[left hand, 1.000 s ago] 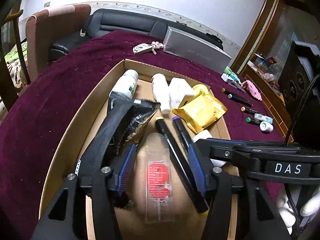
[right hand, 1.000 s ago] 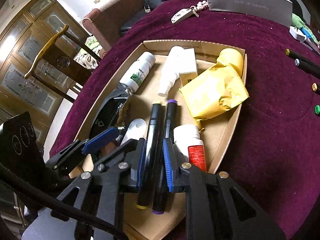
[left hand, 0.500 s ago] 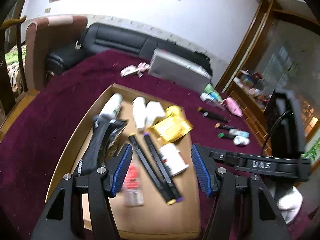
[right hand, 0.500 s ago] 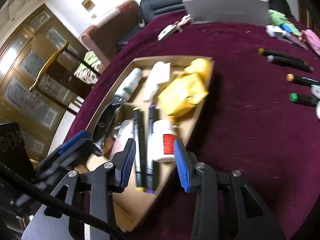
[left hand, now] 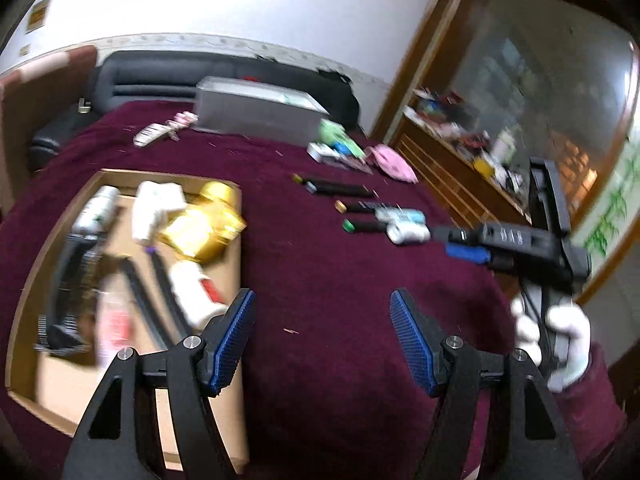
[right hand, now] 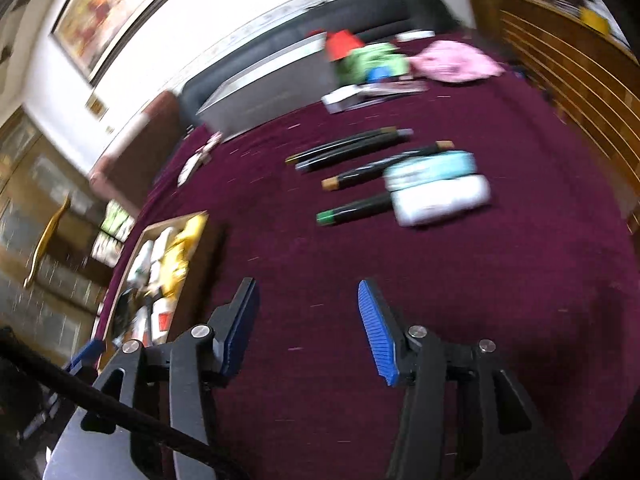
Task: Organize objects
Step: 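Move both grippers back over the table items, then grasp the white roll-on bottle with the left gripper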
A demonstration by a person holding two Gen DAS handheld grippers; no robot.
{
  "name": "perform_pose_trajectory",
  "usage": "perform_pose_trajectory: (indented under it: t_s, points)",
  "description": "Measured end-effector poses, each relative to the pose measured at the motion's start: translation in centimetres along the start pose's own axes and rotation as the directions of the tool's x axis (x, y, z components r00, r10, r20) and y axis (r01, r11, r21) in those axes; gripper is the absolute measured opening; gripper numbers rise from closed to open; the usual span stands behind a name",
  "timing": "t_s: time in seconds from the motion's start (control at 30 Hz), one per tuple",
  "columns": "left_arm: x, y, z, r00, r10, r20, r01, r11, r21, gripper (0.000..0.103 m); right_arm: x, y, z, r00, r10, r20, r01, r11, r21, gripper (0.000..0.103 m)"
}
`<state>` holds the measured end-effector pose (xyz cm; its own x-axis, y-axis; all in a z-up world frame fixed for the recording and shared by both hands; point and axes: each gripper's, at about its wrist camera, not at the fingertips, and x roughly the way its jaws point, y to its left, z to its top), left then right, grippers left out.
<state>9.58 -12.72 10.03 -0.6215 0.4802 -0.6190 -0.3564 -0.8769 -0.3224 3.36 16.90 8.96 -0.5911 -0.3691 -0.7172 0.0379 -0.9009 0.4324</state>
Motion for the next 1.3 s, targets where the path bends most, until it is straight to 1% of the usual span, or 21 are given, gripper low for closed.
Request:
perform_pose_trajectory:
  t_s: [0.13,0.23,0.4,0.5,0.57,0.6,0.63,0.67,0.73,0.77,0.8,0.83,0.87,0.9,0.93,0.97,1.03,1.1,1.13,1.2,1.3]
  points:
    - [2.3,-3.0,-1.1,0.998,-0.026,-0.059,0.029,0.998,0.059,0.063,-0.4,-4.4,1.5,0.997,-0.070,0.042,0.067,0.995,0.076,0.052]
    - [3.2,-4.0,-1.7,0.995,-0.040,-0.092,0.047,0.997,0.069,0.063,0.2,-7.0,3.0,0.992,-0.110,0.064,0.101,0.987,0.123,0.052]
    - [4.1,-3.6,-2.2,0.991,-0.028,-0.129,0.034,0.998,0.047,0.063,3.0,-10.1,6.8,0.984,-0.158,0.085,0.141,0.973,0.186,0.052]
    - [3.9,-2.9,-2.1,0.992,-0.008,-0.123,0.012,1.000,0.029,0.063,5.5,-11.6,8.8,0.981,-0.187,0.056,0.171,0.962,0.212,0.052]
    - [3.7,-2.3,-1.9,0.993,0.003,-0.114,-0.001,1.000,0.015,0.063,6.8,-12.3,9.2,0.990,-0.136,0.022,0.127,0.964,0.232,0.052]
    - [3.6,-2.0,-1.8,0.994,0.008,-0.111,-0.008,1.000,0.007,0.063,7.4,-12.1,9.1,0.997,-0.080,-0.003,0.078,0.970,0.232,0.052]
    - [3.6,-1.6,-1.7,0.994,0.011,-0.109,-0.012,1.000,-0.003,0.063,7.7,-11.9,8.9,0.999,-0.049,-0.016,0.052,0.973,0.224,0.052]
    - [3.7,-1.3,-1.6,0.994,0.010,-0.111,-0.012,1.000,-0.015,0.063,8.0,-11.4,8.4,0.999,-0.006,-0.038,0.013,0.978,0.206,0.056]
    - [4.1,-0.9,-1.6,0.993,0.003,-0.117,-0.007,0.999,-0.033,0.063,8.2,-9.7,7.0,0.993,0.083,-0.089,-0.068,0.985,0.159,0.056]
    - [4.3,-0.8,-1.6,0.993,0.001,-0.122,-0.005,0.999,-0.037,0.063,8.3,-8.6,5.9,0.979,0.153,-0.135,-0.134,0.981,0.140,0.056]
    - [4.4,-0.8,-1.7,0.992,-0.003,-0.127,-0.002,0.999,-0.038,0.063,8.5,-7.7,4.8,0.956,0.225,-0.188,-0.203,0.971,0.130,0.056]
    - [4.5,-0.8,-1.8,0.991,-0.005,-0.130,0.001,0.999,-0.037,0.063,8.7,-6.4,3.4,0.917,0.308,-0.254,-0.285,0.951,0.123,0.056]
    - [4.6,-0.9,-1.9,0.991,-0.009,-0.132,0.005,0.999,-0.035,0.063,8.6,-5.2,2.3,0.884,0.358,-0.300,-0.343,0.934,0.103,0.056]
    - [4.6,-0.9,-2.0,0.991,-0.012,-0.134,0.007,0.999,-0.033,0.063,8.3,-4.4,1.8,0.875,0.365,-0.319,-0.363,0.929,0.067,0.056]
    - [4.6,-0.9,-2.0,0.991,-0.012,-0.136,0.007,0.999,-0.032,0.063,7.8,-3.6,1.6,0.883,0.347,-0.318,-0.359,0.933,0.020,0.056]
    - [4.6,-1.0,-2.0,0.990,-0.013,-0.137,0.008,0.999,-0.034,0.063,7.1,-3.1,1.5,0.900,0.319,-0.297,-0.338,0.941,-0.014,0.056]
    - [4.5,-1.0,-2.1,0.990,-0.018,-0.136,0.013,0.999,-0.036,0.063,5.9,-3.1,2.1,0.946,0.245,-0.213,-0.259,0.965,-0.037,0.056]
    - [4.2,-1.0,-2.1,0.991,-0.014,-0.132,0.010,0.999,-0.030,0.063,4.8,-3.4,2.8,0.980,0.157,-0.118,-0.163,0.986,-0.036,0.056]
    - [4.1,-1.0,-2.1,0.991,-0.013,-0.131,0.009,0.999,-0.031,0.063,4.6,-3.5,2.9,0.987,0.131,-0.094,-0.135,0.990,-0.033,0.056]
    - [3.9,-0.8,-2.1,0.992,-0.011,-0.127,0.007,0.999,-0.033,0.063,4.0,-4.3,3.5,0.999,0.040,-0.023,-0.041,0.999,-0.011,0.056]
    - [4.1,-0.4,-2.1,0.991,-0.007,-0.132,0.001,0.999,-0.047,0.063,3.5,-6.1,4.9,0.997,-0.048,0.063,0.045,0.998,0.053,0.059]
